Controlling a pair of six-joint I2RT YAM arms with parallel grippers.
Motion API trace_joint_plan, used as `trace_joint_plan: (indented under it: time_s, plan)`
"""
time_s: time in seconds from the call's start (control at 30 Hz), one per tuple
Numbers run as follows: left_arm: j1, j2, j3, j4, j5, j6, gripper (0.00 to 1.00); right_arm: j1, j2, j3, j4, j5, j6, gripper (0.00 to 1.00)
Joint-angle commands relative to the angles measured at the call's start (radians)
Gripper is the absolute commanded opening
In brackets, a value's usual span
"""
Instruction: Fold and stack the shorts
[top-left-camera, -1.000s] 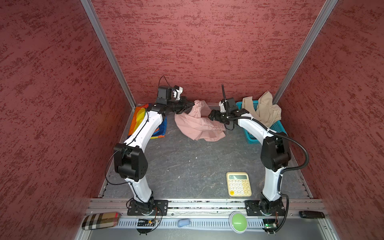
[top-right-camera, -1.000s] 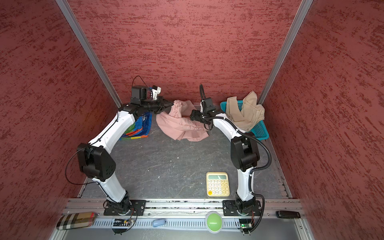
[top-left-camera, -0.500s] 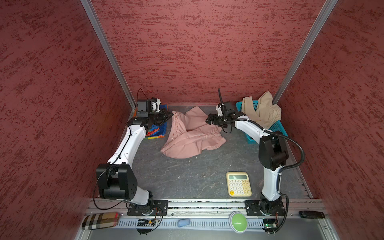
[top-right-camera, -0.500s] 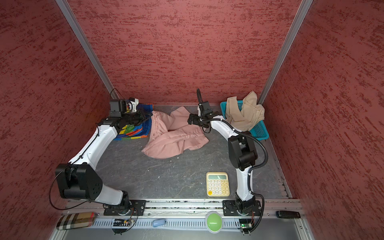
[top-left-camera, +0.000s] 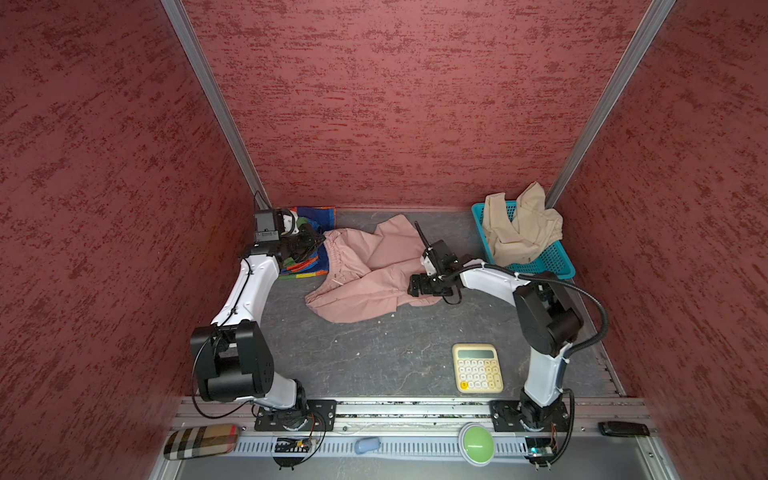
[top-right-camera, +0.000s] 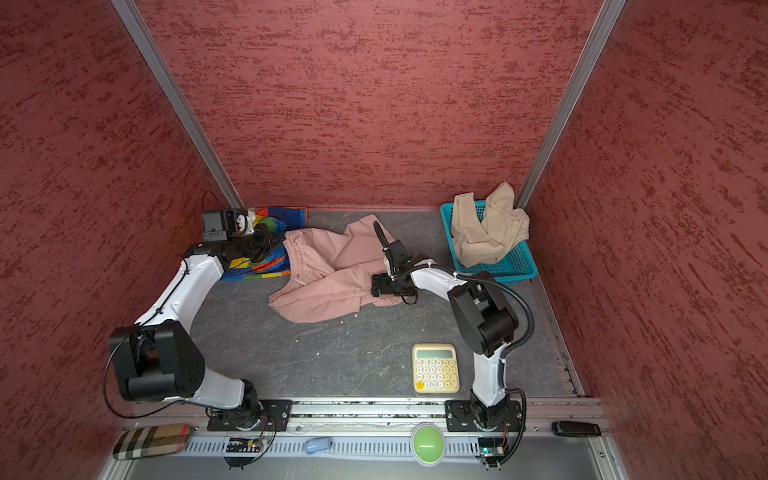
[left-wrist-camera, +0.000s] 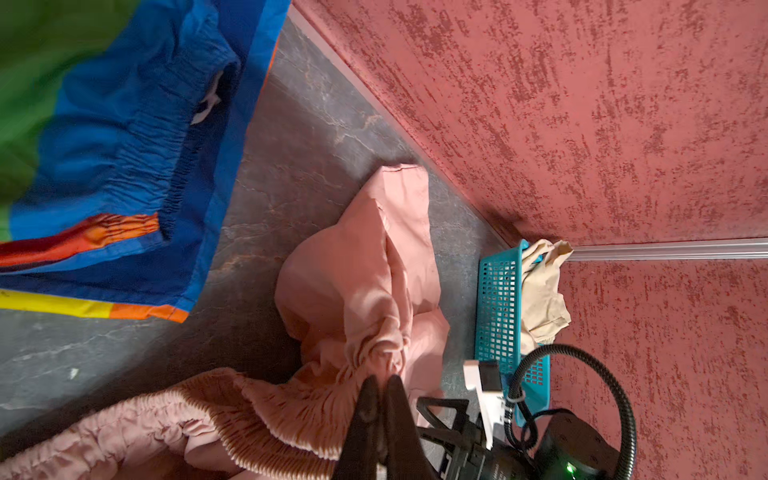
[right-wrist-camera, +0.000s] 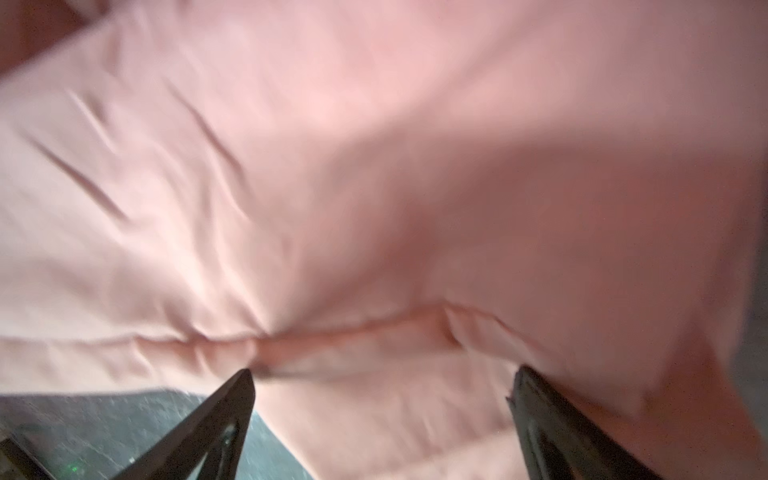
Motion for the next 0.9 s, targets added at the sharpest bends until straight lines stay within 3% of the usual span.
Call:
trace_joint_plan:
  time_s: [0.0,0.1,0.17,0.37,0.5,0.67,0.87]
  plan:
    - [-0.013,0.008,-0.048,0.020,0.020,0.020,0.00,-0.010,-0.110,-0.020,-0.070,0.092,-0.013,0.99]
    - [-0.067,0.002,-0.060,0.013,0.010,0.078,0.00,-0.038,-0.149,0.110,-0.130,0.152,-0.041,0.99]
    - [-0.109,-0.009,-0.067,0.018,0.010,0.105,0.00,-0.086,-0.095,0.226,-0.135,0.138,-0.051,0.99]
    - [-0.205,-0.131,-0.123,0.043,-0.046,0.170,0.00,-0.160,0.240,0.654,-0.145,0.044,-0.023,0.99]
    - [-0.262,-0.230,-0.181,0.029,-0.113,0.277,0.00,-0.186,0.437,0.897,-0.161,-0.009,0.009,0.99]
    - [-0.369,-0.268,-0.202,-0.078,-0.276,0.394,0.00,-0.196,0.587,1.090,-0.162,-0.113,0.121,0.99]
    - [-0.497,-0.252,-0.191,-0.135,-0.397,0.406,0.00,-0.149,0.638,1.099,-0.053,-0.199,0.278,0.99]
